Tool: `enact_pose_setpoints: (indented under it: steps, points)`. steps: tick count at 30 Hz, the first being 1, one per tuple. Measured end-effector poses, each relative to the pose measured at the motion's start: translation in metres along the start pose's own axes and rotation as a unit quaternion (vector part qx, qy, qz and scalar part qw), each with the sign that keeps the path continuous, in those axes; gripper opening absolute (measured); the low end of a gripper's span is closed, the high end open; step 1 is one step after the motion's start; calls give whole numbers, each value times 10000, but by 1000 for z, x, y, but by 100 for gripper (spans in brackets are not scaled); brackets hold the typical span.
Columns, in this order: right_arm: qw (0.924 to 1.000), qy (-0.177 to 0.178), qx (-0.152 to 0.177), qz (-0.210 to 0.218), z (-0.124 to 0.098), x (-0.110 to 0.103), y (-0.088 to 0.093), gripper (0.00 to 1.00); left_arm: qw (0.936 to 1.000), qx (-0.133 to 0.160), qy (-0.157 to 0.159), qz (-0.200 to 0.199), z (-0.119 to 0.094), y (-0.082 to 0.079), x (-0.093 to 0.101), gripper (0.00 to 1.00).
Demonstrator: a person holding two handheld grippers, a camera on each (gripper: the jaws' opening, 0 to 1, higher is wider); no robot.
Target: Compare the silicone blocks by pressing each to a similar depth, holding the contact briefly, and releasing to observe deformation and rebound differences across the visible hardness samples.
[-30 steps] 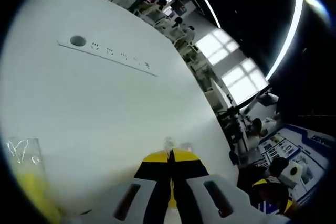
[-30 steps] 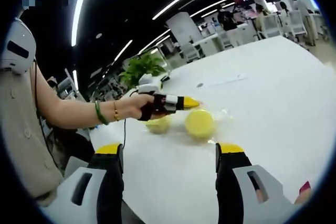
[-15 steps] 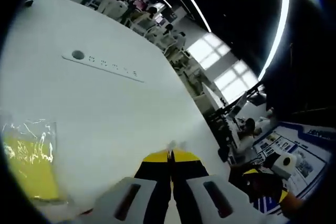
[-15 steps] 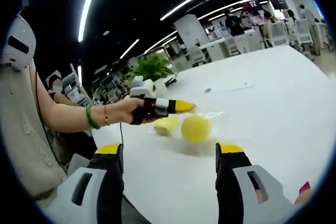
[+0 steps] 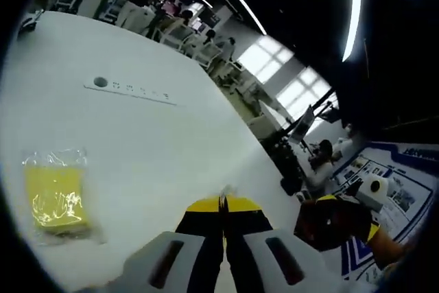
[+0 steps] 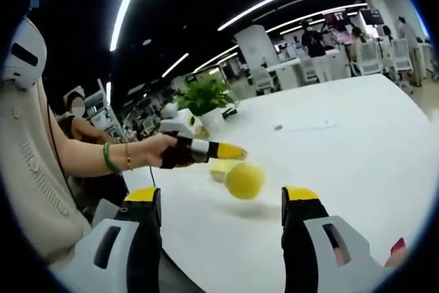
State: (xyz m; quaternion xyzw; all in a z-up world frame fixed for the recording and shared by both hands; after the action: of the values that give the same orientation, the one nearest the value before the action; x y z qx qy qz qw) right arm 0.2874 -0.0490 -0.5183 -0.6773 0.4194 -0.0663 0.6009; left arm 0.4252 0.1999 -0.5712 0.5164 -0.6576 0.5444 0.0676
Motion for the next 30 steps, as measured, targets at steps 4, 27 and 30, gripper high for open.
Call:
enact_pose_setpoints:
  steps: [4, 27, 30]
  points:
    - [9999, -44, 17, -125, 0, -7, -4, 66, 9993, -17, 3, 362, -13, 0, 9, 0]
    - [9923, -464, -69, -1144, 20, -39, -57, 71, 9952, 582, 256, 741, -93, -29, 51, 0]
    - [9904, -482, -117, -1291, 23, -41, -63, 72, 9946, 634, 304, 758, -99, -31, 56, 0]
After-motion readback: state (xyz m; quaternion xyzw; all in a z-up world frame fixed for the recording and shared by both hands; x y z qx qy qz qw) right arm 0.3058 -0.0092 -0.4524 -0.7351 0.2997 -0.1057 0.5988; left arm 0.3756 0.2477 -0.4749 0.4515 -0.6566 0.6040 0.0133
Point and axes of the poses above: the point that each gripper's makers call its tool centre point, and the gripper's own axes: z roughly forward along the fingers, x roughly to its right, y roughly out of its underside, the point moved 10 cm from there along -z, roughly backward along the fingers, and after that the axes turned 1 degree about z, right-handed, at the moved point
